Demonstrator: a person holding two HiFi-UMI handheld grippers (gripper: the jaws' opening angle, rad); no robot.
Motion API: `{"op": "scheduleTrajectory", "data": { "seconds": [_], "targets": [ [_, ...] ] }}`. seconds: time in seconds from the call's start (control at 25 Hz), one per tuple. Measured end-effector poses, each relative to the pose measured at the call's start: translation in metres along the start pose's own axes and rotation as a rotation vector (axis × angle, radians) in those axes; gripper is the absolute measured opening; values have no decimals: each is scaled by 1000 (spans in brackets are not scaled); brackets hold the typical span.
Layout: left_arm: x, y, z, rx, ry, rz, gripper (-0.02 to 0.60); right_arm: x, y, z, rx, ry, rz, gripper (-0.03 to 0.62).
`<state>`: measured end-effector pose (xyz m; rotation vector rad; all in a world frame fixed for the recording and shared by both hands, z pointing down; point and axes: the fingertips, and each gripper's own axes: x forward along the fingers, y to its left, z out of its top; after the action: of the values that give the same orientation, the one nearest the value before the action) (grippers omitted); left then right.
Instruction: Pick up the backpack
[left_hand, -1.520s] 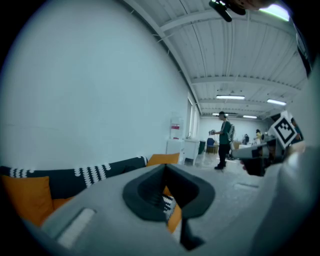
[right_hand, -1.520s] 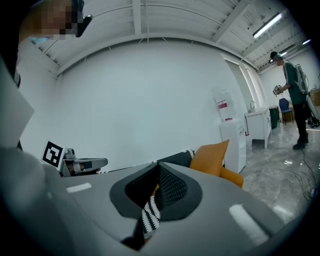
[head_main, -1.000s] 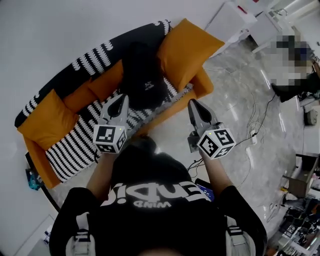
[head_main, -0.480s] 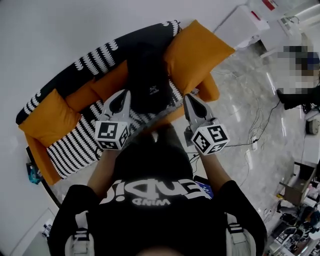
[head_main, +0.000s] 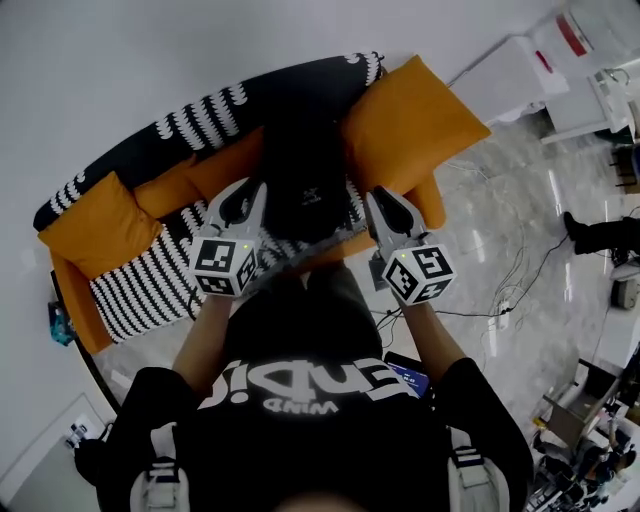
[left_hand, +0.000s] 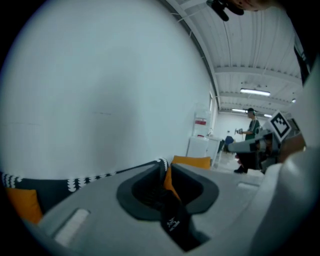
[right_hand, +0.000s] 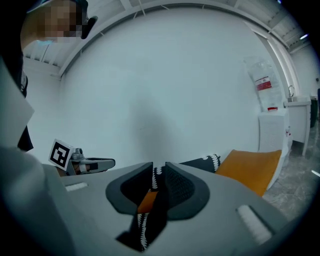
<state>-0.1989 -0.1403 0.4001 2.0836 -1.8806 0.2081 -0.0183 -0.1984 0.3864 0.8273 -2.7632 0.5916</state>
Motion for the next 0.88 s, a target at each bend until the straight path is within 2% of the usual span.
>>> {"op": "scheduleTrajectory", "data": {
  "seconds": [0.16, 0.32, 0.6, 0.88],
  "targets": [
    [19, 7, 0, -36, 11, 20, 163, 23, -16, 2, -19, 37, 47, 148],
    [40, 15, -5, -77, 19, 30, 333, 50, -35, -6, 13, 61, 59, 273],
    [93, 36, -42, -86, 82, 68, 383, 112, -82, -53, 43, 154, 87, 311],
    [157, 66, -120, -122, 174, 104, 407, 179, -145, -138, 80, 285, 84, 321]
  ]
}}
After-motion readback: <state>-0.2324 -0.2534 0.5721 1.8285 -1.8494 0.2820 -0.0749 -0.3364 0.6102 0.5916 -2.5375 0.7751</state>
